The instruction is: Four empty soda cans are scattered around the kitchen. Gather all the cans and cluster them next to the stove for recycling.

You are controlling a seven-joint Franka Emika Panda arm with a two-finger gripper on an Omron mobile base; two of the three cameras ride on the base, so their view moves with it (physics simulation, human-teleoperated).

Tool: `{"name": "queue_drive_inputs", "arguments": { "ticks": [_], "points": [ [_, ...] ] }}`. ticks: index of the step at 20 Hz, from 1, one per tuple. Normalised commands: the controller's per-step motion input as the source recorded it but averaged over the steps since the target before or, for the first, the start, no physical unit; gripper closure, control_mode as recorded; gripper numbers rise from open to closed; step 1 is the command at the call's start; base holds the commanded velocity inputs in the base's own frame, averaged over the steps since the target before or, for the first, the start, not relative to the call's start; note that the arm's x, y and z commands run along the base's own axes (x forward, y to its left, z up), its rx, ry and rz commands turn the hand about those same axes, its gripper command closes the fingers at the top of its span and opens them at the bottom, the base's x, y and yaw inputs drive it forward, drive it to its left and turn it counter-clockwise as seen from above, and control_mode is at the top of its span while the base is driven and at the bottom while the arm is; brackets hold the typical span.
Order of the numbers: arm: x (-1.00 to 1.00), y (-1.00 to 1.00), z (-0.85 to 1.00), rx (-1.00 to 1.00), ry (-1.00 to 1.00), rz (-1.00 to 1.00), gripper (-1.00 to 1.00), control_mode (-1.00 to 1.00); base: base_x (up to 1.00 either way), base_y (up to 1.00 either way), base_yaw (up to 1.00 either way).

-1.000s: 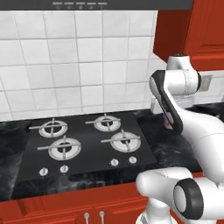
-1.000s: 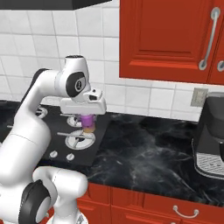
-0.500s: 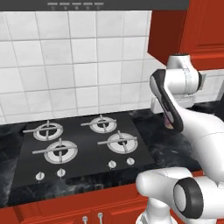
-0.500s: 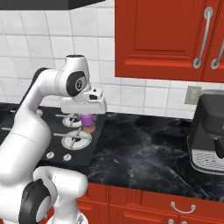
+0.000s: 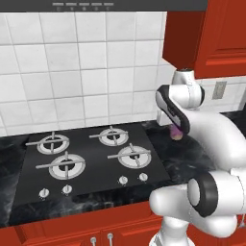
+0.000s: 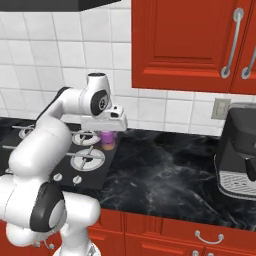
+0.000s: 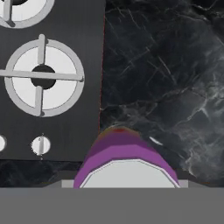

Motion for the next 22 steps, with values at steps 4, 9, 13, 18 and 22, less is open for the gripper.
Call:
{"name": "queue_drive_inputs", "arguments": {
  "ticks": [4, 9, 13, 18, 22],
  "points": [
    [0.75, -0.04, -0.49, 0.06, 0.00, 0.03, 1.00, -1.00, 0.00, 0.00, 0.00],
    [0.74, -0.03, -0.51, 0.06, 0.00, 0.02, 1.00, -1.00, 0.00, 0.00, 0.00],
    [0.60, -0.03, -0.41, 0.02, 0.00, 0.00, 1.00, -1.00, 0.00, 0.00, 0.00],
    [0.45, -0.08, -0.32, 0.00, 0.00, 0.00, 1.00, -1.00, 0.00, 0.00, 0.00],
    [0.42, -0.08, -0.31, 0.00, 0.01, 0.00, 1.00, -1.00, 0.00, 0.00, 0.00]
  ]
}}
